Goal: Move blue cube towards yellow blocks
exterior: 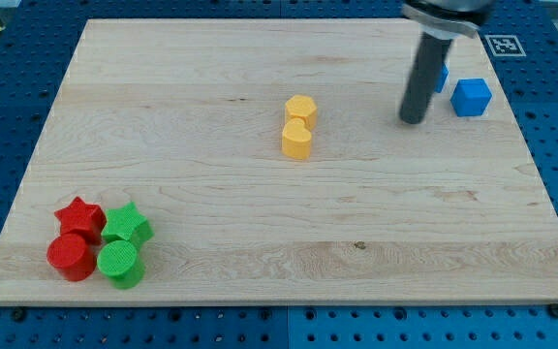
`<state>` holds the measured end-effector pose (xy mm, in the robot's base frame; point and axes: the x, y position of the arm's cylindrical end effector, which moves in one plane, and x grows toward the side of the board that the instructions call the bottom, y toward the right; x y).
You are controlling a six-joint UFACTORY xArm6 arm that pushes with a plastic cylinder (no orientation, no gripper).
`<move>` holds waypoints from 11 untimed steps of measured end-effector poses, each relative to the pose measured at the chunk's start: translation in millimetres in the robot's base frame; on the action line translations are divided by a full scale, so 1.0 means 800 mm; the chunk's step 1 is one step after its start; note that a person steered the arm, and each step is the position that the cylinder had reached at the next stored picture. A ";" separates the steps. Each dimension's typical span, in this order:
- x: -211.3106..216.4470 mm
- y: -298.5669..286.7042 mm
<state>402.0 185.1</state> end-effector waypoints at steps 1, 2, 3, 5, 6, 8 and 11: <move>0.041 0.069; 0.050 0.112; 0.016 0.141; -0.081 0.143; -0.070 0.095; -0.035 0.092; -0.035 0.000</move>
